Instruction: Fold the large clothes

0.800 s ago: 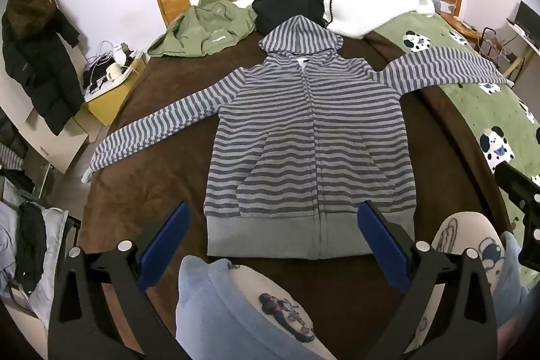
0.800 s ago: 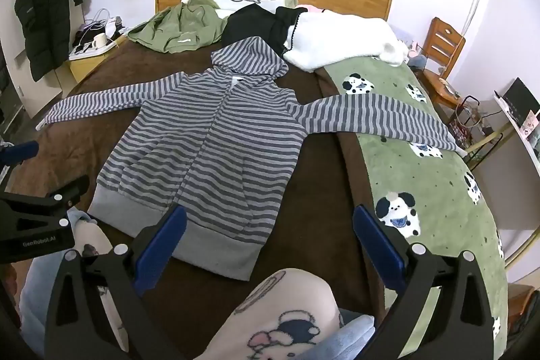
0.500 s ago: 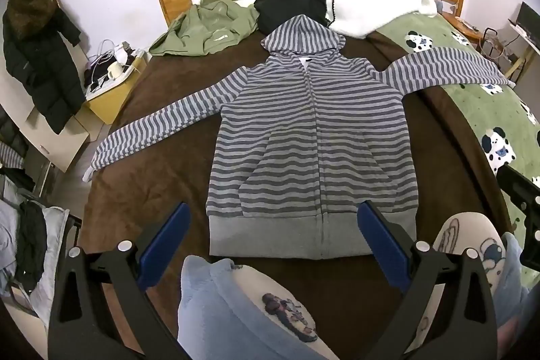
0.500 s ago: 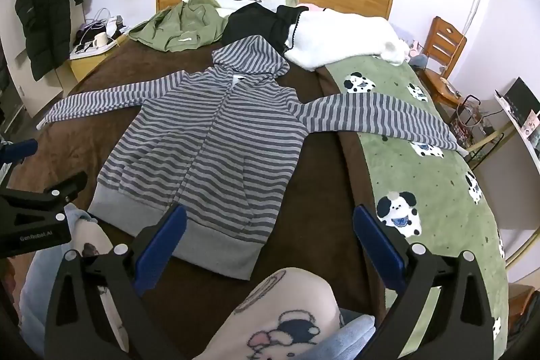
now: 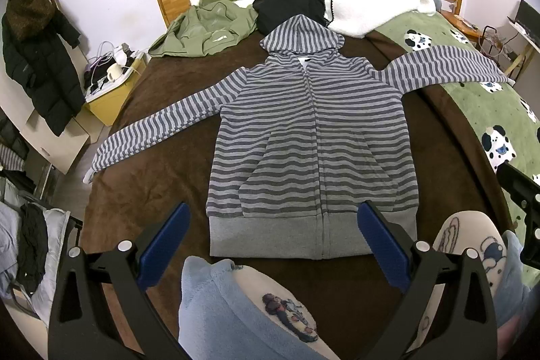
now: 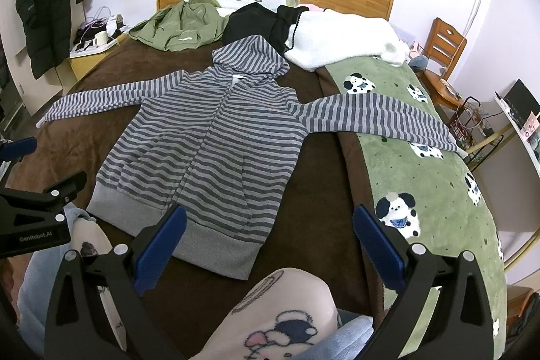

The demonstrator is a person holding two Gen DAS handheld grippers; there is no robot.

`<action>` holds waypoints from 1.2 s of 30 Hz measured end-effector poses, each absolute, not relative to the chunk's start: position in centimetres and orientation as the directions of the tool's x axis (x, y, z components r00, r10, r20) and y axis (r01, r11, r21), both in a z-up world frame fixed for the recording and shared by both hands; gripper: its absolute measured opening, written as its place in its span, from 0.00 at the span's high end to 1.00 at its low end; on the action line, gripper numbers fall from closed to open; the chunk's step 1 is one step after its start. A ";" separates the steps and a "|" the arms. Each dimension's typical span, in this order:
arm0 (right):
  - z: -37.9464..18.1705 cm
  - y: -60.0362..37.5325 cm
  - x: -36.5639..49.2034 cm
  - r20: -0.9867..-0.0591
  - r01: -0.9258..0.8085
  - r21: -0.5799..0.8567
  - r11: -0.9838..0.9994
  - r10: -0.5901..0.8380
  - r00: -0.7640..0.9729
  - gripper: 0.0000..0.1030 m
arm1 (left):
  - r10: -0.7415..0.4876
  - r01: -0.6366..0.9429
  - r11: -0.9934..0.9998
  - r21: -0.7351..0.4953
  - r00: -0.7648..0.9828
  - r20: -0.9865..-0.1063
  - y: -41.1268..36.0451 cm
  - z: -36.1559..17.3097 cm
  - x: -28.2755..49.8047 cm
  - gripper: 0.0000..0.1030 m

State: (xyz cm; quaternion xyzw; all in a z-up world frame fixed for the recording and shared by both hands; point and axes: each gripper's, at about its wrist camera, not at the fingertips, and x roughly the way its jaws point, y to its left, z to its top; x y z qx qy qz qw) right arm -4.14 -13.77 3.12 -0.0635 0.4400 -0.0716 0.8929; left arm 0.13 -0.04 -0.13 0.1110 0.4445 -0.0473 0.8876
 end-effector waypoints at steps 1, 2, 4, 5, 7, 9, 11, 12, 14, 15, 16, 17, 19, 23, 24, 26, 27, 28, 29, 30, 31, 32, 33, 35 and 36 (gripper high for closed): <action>3.1 -13.8 -4.1 -0.776 0.072 -0.177 0.982 -0.184 0.603 0.06 | 0.014 0.186 0.970 0.158 0.601 -0.799 -0.1 -0.1 0.1 0.06; 3.1 -13.8 -4.1 -0.777 0.072 -0.177 0.982 -0.184 0.602 0.06 | 0.014 0.188 0.969 0.159 0.603 -0.798 -0.1 -0.1 0.1 0.06; 3.1 -13.8 -4.2 -0.777 0.071 -0.176 0.982 -0.183 0.602 0.06 | 0.012 0.189 0.969 0.157 0.602 -0.798 -0.2 -0.1 0.1 0.06; 3.1 -13.8 -4.3 -0.774 0.073 -0.179 0.981 -0.186 0.605 0.06 | 0.010 0.189 0.970 0.154 0.602 -0.798 -0.1 -0.1 0.1 0.06; 3.1 -13.6 -4.1 -0.775 0.070 -0.181 0.981 -0.186 0.604 0.06 | 0.007 0.190 0.970 0.151 0.602 -0.799 -0.1 -0.1 0.1 0.06; 3.1 -13.6 -4.1 -0.776 0.069 -0.181 0.981 -0.186 0.603 0.06 | 0.008 0.189 0.970 0.153 0.603 -0.798 0.0 0.0 0.1 0.06; 3.1 -13.6 -4.1 -0.776 0.070 -0.179 0.981 -0.185 0.603 0.06 | 0.007 0.189 0.970 0.152 0.602 -0.799 0.0 0.0 0.1 0.06; 3.1 -13.6 -4.1 -0.777 0.070 -0.179 0.981 -0.185 0.602 0.06 | 0.009 0.188 0.970 0.152 0.602 -0.798 -0.1 0.0 0.1 0.06; 3.1 -13.6 -4.1 -0.775 0.071 -0.180 0.981 -0.186 0.603 0.06 | 0.009 0.185 0.971 0.151 0.604 -0.797 0.0 0.0 0.1 0.06; 3.1 -13.6 -4.1 -0.776 0.073 -0.178 0.981 -0.186 0.603 0.06 | 0.010 0.182 0.972 0.151 0.604 -0.797 0.0 0.0 0.1 0.06; 3.0 -13.6 -4.2 -0.777 0.074 -0.175 0.982 -0.184 0.602 0.06 | 0.010 0.179 0.973 0.149 0.605 -0.796 0.0 0.0 0.1 0.06; 2.9 -13.6 -4.2 -0.777 0.077 -0.174 0.982 -0.185 0.602 0.06 | 0.008 0.178 0.973 0.144 0.604 -0.797 0.0 0.0 0.1 0.06; 2.7 -13.6 -4.2 -0.777 0.079 -0.173 0.982 -0.185 0.602 0.06 | 0.006 0.178 0.974 0.142 0.604 -0.797 0.1 0.0 0.1 0.06; 2.6 -13.6 -4.3 -0.774 0.078 -0.177 0.981 -0.188 0.604 0.06 | 0.006 0.177 0.974 0.142 0.604 -0.797 0.1 0.0 0.1 0.06; 2.6 -13.7 -4.3 -0.775 0.078 -0.177 0.981 -0.188 0.604 0.06 | 0.007 0.177 0.974 0.143 0.605 -0.797 0.1 0.0 0.1 0.06; 2.5 -13.7 -4.3 -0.776 0.078 -0.174 0.982 -0.186 0.603 0.06 | 0.007 0.178 0.974 0.143 0.604 -0.797 0.1 0.0 0.0 0.06; 2.4 -13.7 -4.3 -0.776 0.078 -0.174 0.982 -0.186 0.603 0.06 | 0.007 0.177 0.974 0.143 0.604 -0.797 0.1 0.0 0.1 0.06; 2.5 -13.7 -4.3 -0.776 0.078 -0.176 0.981 -0.187 0.603 0.06 | 0.009 0.177 0.974 0.145 0.604 -0.797 0.1 0.0 0.0 0.06; 2.4 -13.7 -4.3 -0.776 0.078 -0.176 0.981 -0.187 0.603 0.06 | 0.010 0.177 0.973 0.147 0.605 -0.796 0.1 -0.1 0.0 0.06; 2.4 -13.7 -4.3 -0.776 0.079 -0.175 0.981 -0.187 0.603 0.06 | 0.009 0.179 0.973 0.147 0.606 -0.796 0.1 -0.1 0.0 0.06; 2.4 -13.8 -4.3 -0.776 0.079 -0.173 0.982 -0.186 0.602 0.06 | 0.007 0.180 0.973 0.147 0.607 -0.794 0.2 -0.1 0.0 0.06; 2.4 -13.7 -4.3 -0.777 0.079 -0.174 0.982 -0.185 0.602 0.06 | 0.007 0.181 0.972 0.147 0.608 -0.794 0.3 -0.1 -0.1 0.06; 2.4 -13.7 -4.3 -0.777 0.079 -0.172 0.982 -0.185 0.602 0.06 | 0.007 0.181 0.973 0.146 0.608 -0.794 0.3 -0.1 -0.1 0.06; 2.3 -13.7 -4.3 -0.777 0.079 -0.172 0.982 -0.185 0.602 0.06 | 0.007 0.180 0.973 0.146 0.607 -0.795 0.2 -0.1 -0.1 0.06; 2.3 -13.7 -4.3 -0.777 0.079 -0.172 0.982 -0.185 0.602 0.06 | 0.008 0.180 0.973 0.147 0.607 -0.795 0.2 -0.1 -0.1 0.06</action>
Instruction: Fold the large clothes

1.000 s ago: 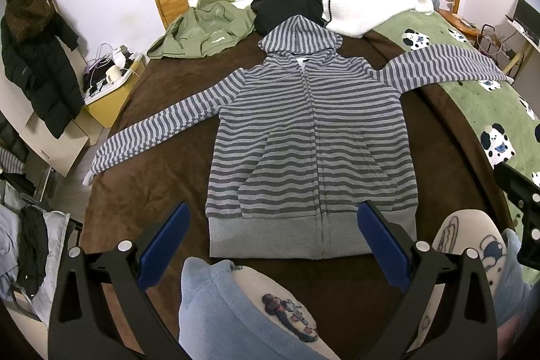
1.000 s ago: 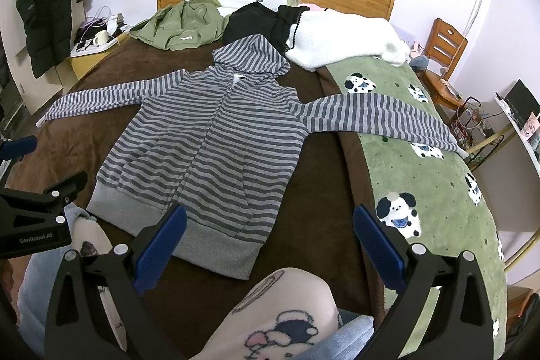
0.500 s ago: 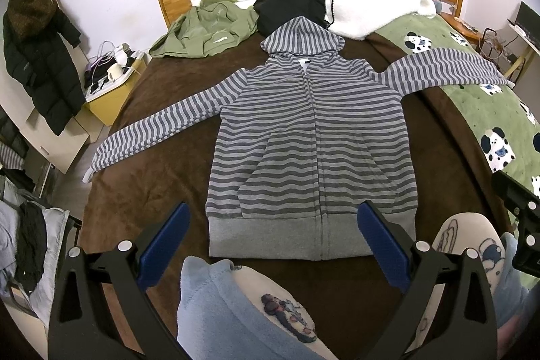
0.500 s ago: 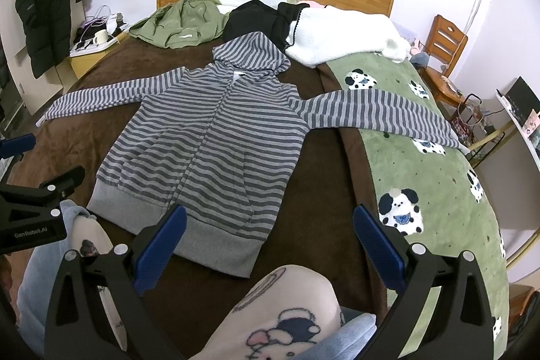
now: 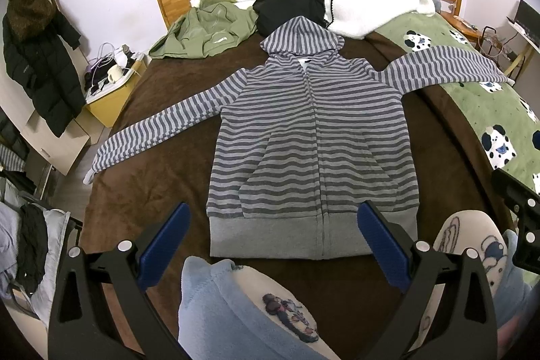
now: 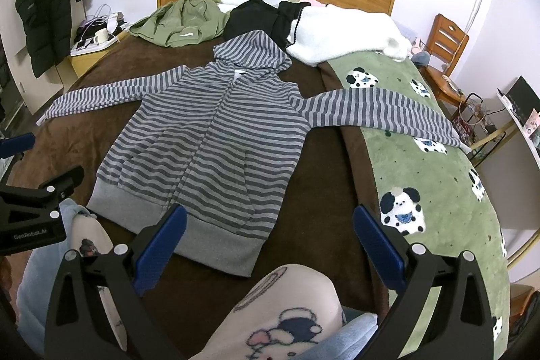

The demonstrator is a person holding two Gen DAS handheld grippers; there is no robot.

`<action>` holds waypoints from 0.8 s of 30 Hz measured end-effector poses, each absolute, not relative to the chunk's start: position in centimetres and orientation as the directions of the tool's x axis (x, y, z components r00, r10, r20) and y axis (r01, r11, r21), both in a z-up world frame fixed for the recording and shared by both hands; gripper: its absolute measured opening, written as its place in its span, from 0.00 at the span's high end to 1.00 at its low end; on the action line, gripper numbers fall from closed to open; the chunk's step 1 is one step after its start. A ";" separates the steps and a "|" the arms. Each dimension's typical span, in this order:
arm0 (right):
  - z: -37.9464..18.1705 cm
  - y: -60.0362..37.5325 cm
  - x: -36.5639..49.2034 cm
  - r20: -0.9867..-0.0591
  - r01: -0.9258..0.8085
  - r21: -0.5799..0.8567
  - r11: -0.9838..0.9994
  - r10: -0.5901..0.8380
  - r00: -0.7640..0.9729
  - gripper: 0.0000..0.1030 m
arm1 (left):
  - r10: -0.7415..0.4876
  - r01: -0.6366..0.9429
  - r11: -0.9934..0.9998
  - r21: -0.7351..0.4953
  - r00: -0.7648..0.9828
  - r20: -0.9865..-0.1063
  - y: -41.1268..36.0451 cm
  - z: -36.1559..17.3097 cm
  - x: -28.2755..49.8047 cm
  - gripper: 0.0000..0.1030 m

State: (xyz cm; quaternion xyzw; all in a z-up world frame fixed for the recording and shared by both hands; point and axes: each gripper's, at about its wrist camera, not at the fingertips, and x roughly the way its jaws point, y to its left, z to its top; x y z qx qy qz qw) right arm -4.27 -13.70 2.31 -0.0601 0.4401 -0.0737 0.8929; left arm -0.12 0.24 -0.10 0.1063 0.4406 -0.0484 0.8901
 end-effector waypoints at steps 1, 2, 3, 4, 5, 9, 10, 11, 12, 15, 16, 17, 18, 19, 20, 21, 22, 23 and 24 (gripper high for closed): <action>2.3 -13.7 -4.3 -0.777 0.080 -0.173 0.982 -0.186 0.602 0.06 | 0.008 0.180 0.973 0.147 0.607 -0.795 0.2 -0.1 -0.1 0.06; 2.3 -13.7 -4.3 -0.777 0.079 -0.172 0.982 -0.185 0.601 0.06 | 0.008 0.180 0.972 0.148 0.607 -0.794 0.2 -0.1 -0.1 0.06; 2.3 -13.7 -4.3 -0.778 0.079 -0.171 0.982 -0.184 0.600 0.06 | 0.008 0.181 0.972 0.148 0.607 -0.795 0.2 -0.1 -0.1 0.06; 2.2 -13.7 -4.3 -0.779 0.079 -0.171 0.982 -0.184 0.599 0.06 | 0.009 0.181 0.972 0.149 0.606 -0.796 0.3 -0.2 -0.1 0.06; 2.2 -13.7 -4.3 -0.780 0.078 -0.171 0.982 -0.183 0.599 0.06 | 0.010 0.182 0.972 0.150 0.604 -0.797 0.3 -0.3 -0.1 0.06; 2.1 -13.6 -4.3 -0.780 0.080 -0.169 0.982 -0.183 0.598 0.06 | 0.011 0.181 0.972 0.151 0.605 -0.796 0.3 -0.3 -0.1 0.06; 2.2 -13.6 -4.3 -0.780 0.079 -0.170 0.982 -0.184 0.598 0.06 | 0.011 0.181 0.972 0.151 0.605 -0.796 0.3 -0.3 -0.1 0.06; 2.1 -13.6 -4.3 -0.781 0.079 -0.170 0.982 -0.183 0.597 0.06 | 0.011 0.180 0.972 0.150 0.604 -0.797 0.3 -0.3 -0.1 0.06; 2.1 -13.7 -4.3 -0.781 0.079 -0.170 0.982 -0.183 0.597 0.06 | 0.010 0.181 0.972 0.149 0.604 -0.797 0.3 -0.3 -0.1 0.06; 2.0 -13.8 -4.2 -0.784 0.080 -0.169 0.982 -0.183 0.594 0.06 | 0.012 0.180 0.972 0.151 0.604 -0.797 0.3 -0.3 -0.1 0.06; 2.0 -13.9 -4.2 -0.784 0.080 -0.168 0.983 -0.182 0.593 0.06 | 0.011 0.181 0.972 0.151 0.603 -0.797 0.3 -0.3 -0.1 0.06; 2.0 -13.9 -4.2 -0.784 0.080 -0.168 0.982 -0.183 0.593 0.06 | 0.013 0.181 0.972 0.152 0.604 -0.797 0.3 -0.4 -0.1 0.06; 2.0 -13.9 -4.2 -0.784 0.080 -0.169 0.982 -0.184 0.594 0.06 | 0.013 0.180 0.972 0.153 0.604 -0.797 0.3 -0.3 -0.1 0.06; 2.0 -13.9 -4.2 -0.783 0.080 -0.168 0.982 -0.183 0.594 0.06 | 0.014 0.180 0.972 0.153 0.602 -0.798 0.3 -0.4 -0.1 0.06; 1.9 -13.9 -4.2 -0.784 0.080 -0.167 0.983 -0.182 0.594 0.06 | 0.014 0.179 0.972 0.152 0.601 -0.799 0.4 -0.4 0.0 0.06; 2.0 -13.9 -4.2 -0.784 0.080 -0.169 0.982 -0.183 0.593 0.06 | 0.014 0.179 0.972 0.151 0.601 -0.799 0.4 -0.4 0.0 0.06; 2.0 -13.9 -4.2 -0.784 0.081 -0.170 0.982 -0.184 0.593 0.06 | 0.014 0.180 0.972 0.152 0.601 -0.799 0.4 -0.4 0.0 0.06; 2.0 -13.9 -4.2 -0.784 0.081 -0.169 0.982 -0.184 0.593 0.06 | 0.013 0.182 0.972 0.152 0.600 -0.800 0.4 -0.4 0.0 0.06; 1.9 -13.9 -4.2 -0.784 0.082 -0.169 0.982 -0.185 0.592 0.06 | 0.013 0.184 0.971 0.153 0.600 -0.800 0.3 -0.5 0.0 0.06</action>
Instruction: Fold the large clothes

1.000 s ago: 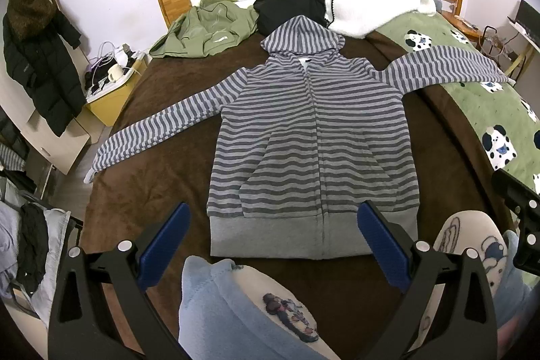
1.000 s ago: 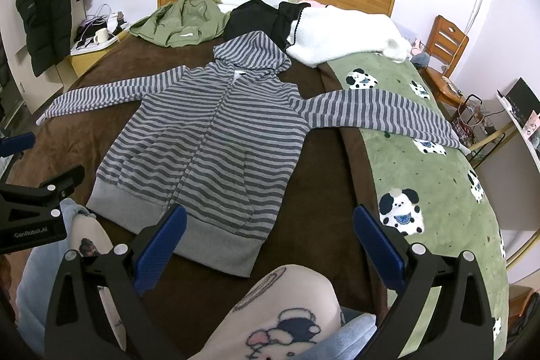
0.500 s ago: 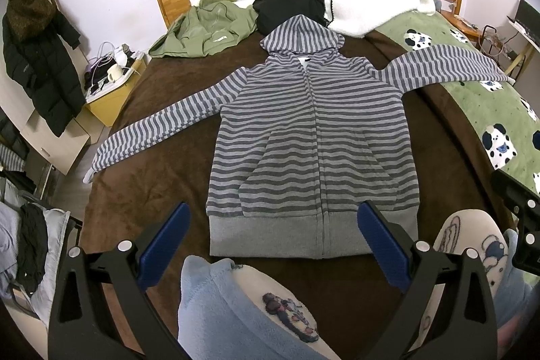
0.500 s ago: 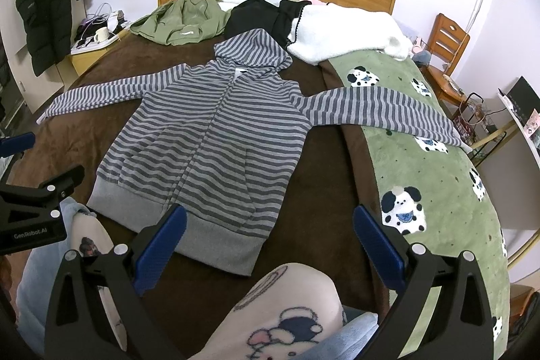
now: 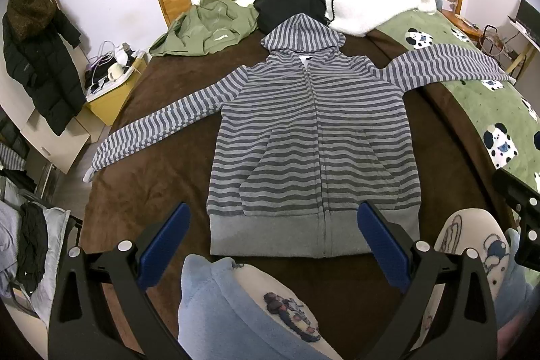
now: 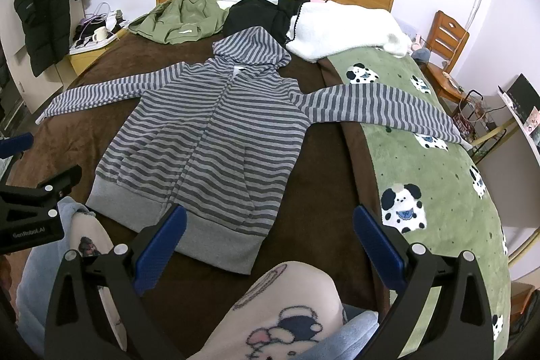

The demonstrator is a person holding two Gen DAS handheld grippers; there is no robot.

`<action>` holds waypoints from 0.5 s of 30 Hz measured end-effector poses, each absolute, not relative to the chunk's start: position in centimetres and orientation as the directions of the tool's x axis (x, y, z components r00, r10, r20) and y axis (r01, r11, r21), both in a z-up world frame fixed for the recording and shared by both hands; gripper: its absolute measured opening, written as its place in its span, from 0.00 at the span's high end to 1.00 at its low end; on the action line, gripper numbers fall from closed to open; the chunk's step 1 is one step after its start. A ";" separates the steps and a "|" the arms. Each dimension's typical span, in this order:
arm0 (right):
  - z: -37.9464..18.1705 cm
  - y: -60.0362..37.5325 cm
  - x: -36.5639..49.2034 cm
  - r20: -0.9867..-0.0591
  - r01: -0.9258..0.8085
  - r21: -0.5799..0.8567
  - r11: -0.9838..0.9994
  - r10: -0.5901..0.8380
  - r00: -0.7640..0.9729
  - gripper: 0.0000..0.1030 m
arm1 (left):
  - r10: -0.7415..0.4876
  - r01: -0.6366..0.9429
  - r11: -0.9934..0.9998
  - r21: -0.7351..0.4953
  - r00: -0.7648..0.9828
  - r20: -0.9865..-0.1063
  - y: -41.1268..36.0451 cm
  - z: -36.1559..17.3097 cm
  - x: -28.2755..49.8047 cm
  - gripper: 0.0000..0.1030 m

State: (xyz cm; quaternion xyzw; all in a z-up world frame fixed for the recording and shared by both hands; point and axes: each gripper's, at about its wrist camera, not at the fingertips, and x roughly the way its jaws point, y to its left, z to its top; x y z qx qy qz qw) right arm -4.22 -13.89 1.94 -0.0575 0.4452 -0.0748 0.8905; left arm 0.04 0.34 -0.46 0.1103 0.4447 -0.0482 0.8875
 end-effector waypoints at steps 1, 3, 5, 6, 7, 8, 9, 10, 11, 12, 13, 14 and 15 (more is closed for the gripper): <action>1.9 -13.9 -4.2 -0.785 0.084 -0.168 0.982 -0.185 0.591 0.06 | 0.012 0.185 0.971 0.154 0.600 -0.800 0.3 -0.6 0.0 0.06; 1.7 -14.1 -4.2 -0.788 0.087 -0.165 0.982 -0.185 0.588 0.06 | 0.011 0.186 0.971 0.153 0.599 -0.801 0.3 -0.6 0.0 0.06; 1.6 -14.1 -4.2 -0.791 0.088 -0.165 0.982 -0.185 0.583 0.06 | 0.011 0.187 0.970 0.153 0.598 -0.802 0.2 -0.8 0.0 0.06; 1.4 -14.1 -4.2 -0.792 0.088 -0.166 0.982 -0.186 0.582 0.06 | 0.012 0.186 0.970 0.154 0.597 -0.802 0.2 -0.8 0.0 0.06; 1.4 -14.1 -4.1 -0.793 0.089 -0.166 0.982 -0.186 0.580 0.06 | 0.011 0.186 0.971 0.152 0.597 -0.802 0.2 -0.8 0.0 0.06; 1.4 -14.1 -4.1 -0.794 0.089 -0.165 0.982 -0.186 0.579 0.06 | 0.011 0.186 0.971 0.152 0.596 -0.803 0.2 -0.8 0.1 0.06; 1.4 -14.1 -4.1 -0.794 0.090 -0.165 0.982 -0.186 0.578 0.06 | 0.012 0.185 0.971 0.152 0.598 -0.802 0.2 -0.8 0.0 0.06; 1.4 -14.2 -4.0 -0.795 0.089 -0.163 0.983 -0.185 0.578 0.06 | 0.011 0.186 0.971 0.152 0.597 -0.802 0.2 -0.8 0.0 0.06; 1.4 -14.2 -4.1 -0.795 0.089 -0.162 0.983 -0.183 0.578 0.06 | 0.011 0.187 0.971 0.152 0.596 -0.803 0.2 -0.8 0.0 0.06; 1.4 -14.3 -4.1 -0.796 0.091 -0.159 0.983 -0.182 0.577 0.06 | 0.012 0.187 0.970 0.153 0.594 -0.804 0.2 -0.9 0.0 0.06; 1.5 -14.4 -4.0 -0.797 0.092 -0.156 0.983 -0.181 0.576 0.06 | 0.012 0.188 0.970 0.153 0.593 -0.805 0.2 -1.0 0.0 0.06; 1.5 -14.5 -4.0 -0.797 0.094 -0.154 0.984 -0.180 0.576 0.06 | 0.013 0.188 0.970 0.154 0.592 -0.806 0.2 -1.0 0.1 0.06; 1.5 -14.6 -4.0 -0.797 0.096 -0.151 0.984 -0.178 0.577 0.06 | 0.013 0.190 0.969 0.155 0.592 -0.806 0.2 -1.0 0.1 0.06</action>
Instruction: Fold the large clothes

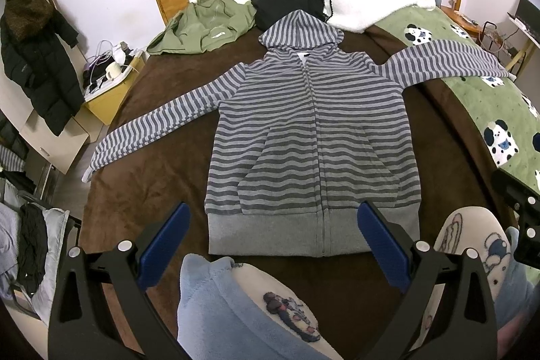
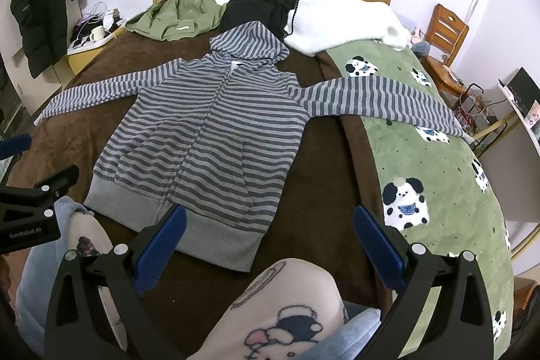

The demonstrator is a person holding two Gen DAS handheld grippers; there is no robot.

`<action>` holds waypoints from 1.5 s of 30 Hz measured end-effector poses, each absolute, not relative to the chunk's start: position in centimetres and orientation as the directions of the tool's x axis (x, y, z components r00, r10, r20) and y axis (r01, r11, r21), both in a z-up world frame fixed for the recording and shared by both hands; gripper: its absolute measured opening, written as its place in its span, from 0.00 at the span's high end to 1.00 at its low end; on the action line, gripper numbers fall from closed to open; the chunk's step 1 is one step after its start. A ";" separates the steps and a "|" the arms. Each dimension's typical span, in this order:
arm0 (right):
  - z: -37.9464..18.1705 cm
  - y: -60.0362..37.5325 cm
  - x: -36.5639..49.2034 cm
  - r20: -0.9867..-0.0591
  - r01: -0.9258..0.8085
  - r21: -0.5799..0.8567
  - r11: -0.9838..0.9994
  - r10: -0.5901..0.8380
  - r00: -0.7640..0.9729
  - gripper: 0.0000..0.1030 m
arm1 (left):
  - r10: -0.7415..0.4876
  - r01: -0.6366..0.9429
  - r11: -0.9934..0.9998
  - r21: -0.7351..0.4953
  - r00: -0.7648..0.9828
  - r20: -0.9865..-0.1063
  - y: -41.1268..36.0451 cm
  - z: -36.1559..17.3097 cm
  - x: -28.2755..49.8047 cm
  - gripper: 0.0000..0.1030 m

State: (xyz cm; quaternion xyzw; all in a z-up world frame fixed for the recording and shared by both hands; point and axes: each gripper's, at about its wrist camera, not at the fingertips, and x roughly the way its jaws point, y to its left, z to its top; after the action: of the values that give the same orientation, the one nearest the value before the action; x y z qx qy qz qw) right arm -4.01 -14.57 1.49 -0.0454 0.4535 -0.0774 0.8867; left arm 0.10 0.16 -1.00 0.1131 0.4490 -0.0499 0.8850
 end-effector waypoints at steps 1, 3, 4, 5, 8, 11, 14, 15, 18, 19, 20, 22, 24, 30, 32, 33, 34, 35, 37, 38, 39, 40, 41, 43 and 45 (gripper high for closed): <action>1.5 -14.8 -4.0 -0.798 0.099 -0.147 0.984 -0.177 0.577 0.06 | 0.011 0.190 0.970 0.153 0.593 -0.805 0.2 -1.1 0.0 0.06; 1.7 -15.2 -3.8 -0.797 0.106 -0.138 0.985 -0.174 0.578 0.06 | 0.006 0.198 0.968 0.153 0.593 -0.805 0.0 -1.0 0.2 0.06; 1.9 -15.6 -3.8 -0.797 0.113 -0.133 0.985 -0.174 0.579 0.06 | 0.002 0.205 0.967 0.153 0.593 -0.805 -0.2 -0.9 0.3 0.06; 2.1 -15.8 -3.6 -0.797 0.119 -0.128 0.985 -0.173 0.578 0.06 | -0.001 0.211 0.965 0.154 0.592 -0.806 -0.4 -0.8 0.5 0.06; 2.6 -17.1 -3.4 -0.797 0.145 -0.103 0.984 -0.169 0.580 0.06 | -0.019 0.229 0.963 0.145 0.591 -0.806 -1.4 -0.2 1.3 0.06; 3.3 -18.9 -3.2 -0.796 0.172 -0.081 0.982 -0.168 0.582 0.06 | -0.066 0.254 0.961 0.111 0.598 -0.799 -2.7 0.5 2.4 0.06; 3.7 -20.7 -2.7 -0.796 0.200 -0.079 0.977 -0.182 0.577 0.06 | -0.090 0.288 0.952 0.106 0.593 -0.800 -4.7 0.5 4.0 0.06; 3.8 -21.6 -2.5 -0.796 0.214 -0.077 0.974 -0.189 0.574 0.06 | -0.101 0.300 0.949 0.101 0.590 -0.801 -5.6 0.5 4.7 0.06; 4.0 -23.9 -1.9 -0.796 0.252 -0.067 0.965 -0.204 0.569 0.06 | -0.134 0.329 0.941 0.079 0.574 -0.808 -7.9 0.3 6.9 0.06; 4.1 -24.9 -1.7 -0.797 0.269 -0.062 0.961 -0.209 0.567 0.06 | -0.146 0.340 0.938 0.069 0.568 -0.810 -8.9 0.1 7.9 0.06; 4.1 -25.8 -1.4 -0.797 0.283 -0.055 0.958 -0.213 0.565 0.06 | -0.157 0.348 0.935 0.061 0.564 -0.811 -9.7 0.0 8.6 0.06; 3.9 -27.9 -0.8 -0.799 0.317 -0.041 0.947 -0.222 0.559 0.06 | -0.174 0.365 0.930 0.052 0.558 -0.811 -11.7 -0.3 10.6 0.06; 3.7 -29.9 -0.3 -0.800 0.352 -0.028 0.936 -0.233 0.553 0.06 | -0.181 0.381 0.923 0.056 0.556 -0.812 -13.7 -0.8 12.4 0.06; 1.8 -38.4 1.9 -0.811 0.485 0.046 0.873 -0.250 0.528 0.05 | -0.217 0.443 0.895 0.051 0.533 -0.818 -20.4 -3.3 18.3 0.06; 1.2 -41.0 2.4 -0.813 0.526 0.072 0.848 -0.256 0.524 0.05 | -0.215 0.460 0.886 0.056 0.516 -0.829 -22.9 -5.1 20.6 0.06; 0.8 -42.7 2.8 -0.812 0.553 0.089 0.829 -0.260 0.522 0.05 | -0.216 0.464 0.884 0.052 0.507 -0.835 -23.5 -5.8 21.3 0.06; 0.4 -44.0 3.1 -0.812 0.574 0.098 0.813 -0.268 0.519 0.05 | -0.227 0.471 0.882 0.036 0.491 -0.841 -24.5 -6.9 22.4 0.06; 0.1 -45.3 3.4 -0.811 0.595 0.098 0.797 -0.282 0.512 0.05 | -0.230 0.474 0.880 0.029 0.479 -0.847 -25.3 -7.9 23.3 0.06; -0.3 -47.4 4.0 -0.807 0.623 0.087 0.778 -0.312 0.502 0.05 | -0.226 0.479 0.877 0.029 0.466 -0.855 -26.7 -9.6 24.8 0.06; -0.6 -48.5 4.4 -0.803 0.636 0.082 0.768 -0.327 0.498 0.05 | -0.226 0.484 0.875 0.027 0.457 -0.860 -27.4 -10.6 25.7 0.06; -0.9 -49.6 4.8 -0.799 0.645 0.079 0.760 -0.339 0.497 0.05 | -0.227 0.487 0.873 0.025 0.450 -0.864 -28.0 -11.3 26.4 0.06; -1.2 -50.6 5.0 -0.795 0.654 0.072 0.753 -0.353 0.493 0.05 | -0.227 0.492 0.870 0.023 0.442 -0.868 -28.8 -12.3 27.4 0.06; -1.4 -51.5 5.3 -0.791 0.662 0.061 0.747 -0.368 0.489 0.05 | -0.223 0.495 0.869 0.025 0.436 -0.872 -29.3 -13.1 28.1 0.06; -1.9 -53.5 5.9 -0.779 0.676 0.046 0.735 -0.397 0.485 0.05 | -0.216 0.500 0.866 0.028 0.423 -0.880 -30.4 -14.7 29.5 0.06; -2.3 -55.2 6.4 -0.777 0.691 0.058 0.720 -0.402 0.485 0.05 | -0.215 0.506 0.862 0.026 0.413 -0.885 -31.2 -15.8 30.3 0.06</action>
State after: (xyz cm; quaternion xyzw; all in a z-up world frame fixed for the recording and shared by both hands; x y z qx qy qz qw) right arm 6.35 -55.23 -2.32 0.1852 0.3900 -0.3249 0.8415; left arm 30.29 -31.23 -15.81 0.1465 0.4960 -0.2180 0.8277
